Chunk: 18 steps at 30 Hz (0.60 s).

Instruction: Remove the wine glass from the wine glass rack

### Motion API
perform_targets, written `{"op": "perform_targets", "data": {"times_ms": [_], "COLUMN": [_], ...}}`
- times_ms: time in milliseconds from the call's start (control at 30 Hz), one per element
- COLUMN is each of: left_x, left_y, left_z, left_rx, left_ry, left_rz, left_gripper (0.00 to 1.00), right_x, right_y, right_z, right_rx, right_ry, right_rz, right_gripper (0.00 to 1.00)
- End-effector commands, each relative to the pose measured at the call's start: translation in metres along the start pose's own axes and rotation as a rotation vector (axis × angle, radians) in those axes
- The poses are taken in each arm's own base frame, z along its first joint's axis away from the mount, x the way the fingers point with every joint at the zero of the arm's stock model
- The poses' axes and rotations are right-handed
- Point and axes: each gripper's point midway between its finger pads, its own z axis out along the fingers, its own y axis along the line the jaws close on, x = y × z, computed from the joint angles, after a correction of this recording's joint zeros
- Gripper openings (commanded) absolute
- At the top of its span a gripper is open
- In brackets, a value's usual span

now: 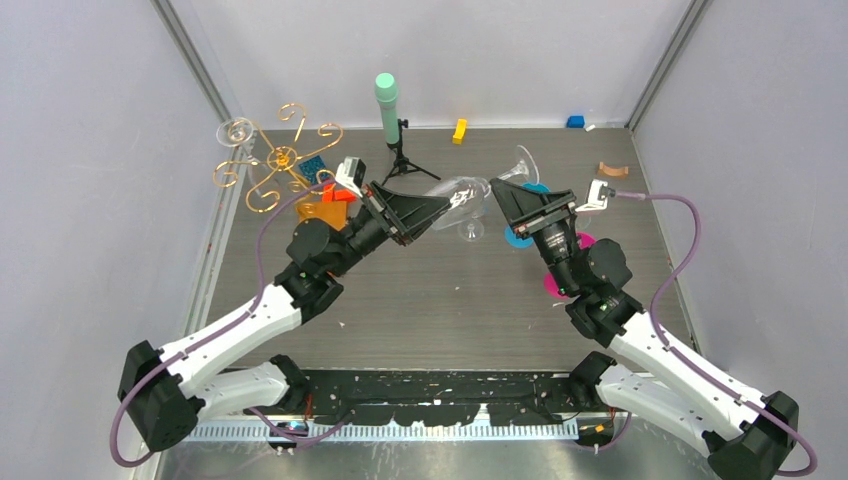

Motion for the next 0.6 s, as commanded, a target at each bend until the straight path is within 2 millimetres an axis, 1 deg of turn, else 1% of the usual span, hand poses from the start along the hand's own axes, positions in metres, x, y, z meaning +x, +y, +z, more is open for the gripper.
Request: {"op": "perform_targets", "data": {"times_ms": [0,100,200,233,267,300,333,367,400,433,467,500,533,567], "left_x": [-0.008,-0.009,-0.012,-0.012,-0.014,-0.015,-0.017,-0.018,-0.019,-0.018,-0.016,-0.015,-0.013,-0.011], "left_y": [-0.053,-0.054,-0.044,-0.032,-0.027,-0.015,-0.015,-0.009,-0.002,0.002,0.007,0.010,0.016,0.023], "left_z": [-0.004,-0.005,-0.009,-0.012,-0.015,-0.020,-0.023,-0.025,-0.027,-0.028,-0.027,-0.027,-0.025,-0.024], "left_rx": [0.088,0.035,-0.079,-0.154,-0.201,-0.273,-0.316,-0.361,-0.407,-0.437,-0.465,-0.489,-0.517,-0.545], "left_ry": [-0.036,-0.029,-0.007,0.015,0.025,0.049,0.068,0.091,0.121,0.156,0.198,0.236,0.275,0.317], "left_rz": [0.188,0.281,0.397,0.438,0.492,0.529,0.577,0.619,0.650,0.678,0.700,0.724,0.736,0.745], "left_gripper": [0.00,0.00,0.00,0.00,0.00,0.00,0.00,0.00,0.00,0.00,0.00,0.00,0.00,0.00], "right_x": [-0.003,-0.003,-0.004,-0.006,-0.006,-0.009,-0.009,-0.014,-0.015,-0.021,-0.023,-0.032,-0.034,-0.042], "right_y": [0.019,0.019,0.017,0.019,0.017,0.019,0.015,0.017,0.012,0.012,0.005,0.005,-0.002,-0.004], "right_z": [-0.004,-0.007,-0.010,-0.013,-0.014,-0.018,-0.020,-0.024,-0.027,-0.031,-0.036,-0.040,-0.046,-0.052], "right_rx": [-0.058,-0.055,-0.038,-0.040,-0.025,-0.025,0.007,0.013,0.052,0.064,0.113,0.133,0.182,0.207], "right_ry": [0.008,0.013,0.020,0.016,0.023,0.018,0.031,0.022,0.037,0.024,0.035,0.010,0.023,0.004], "right_rz": [-0.013,-0.016,-0.030,-0.039,-0.050,-0.072,-0.093,-0.125,-0.154,-0.192,-0.225,-0.262,-0.295,-0.333], "right_gripper": [0.51,0.58,0.62,0.62,0.63,0.63,0.63,0.63,0.63,0.63,0.63,0.62,0.62,0.62]}}
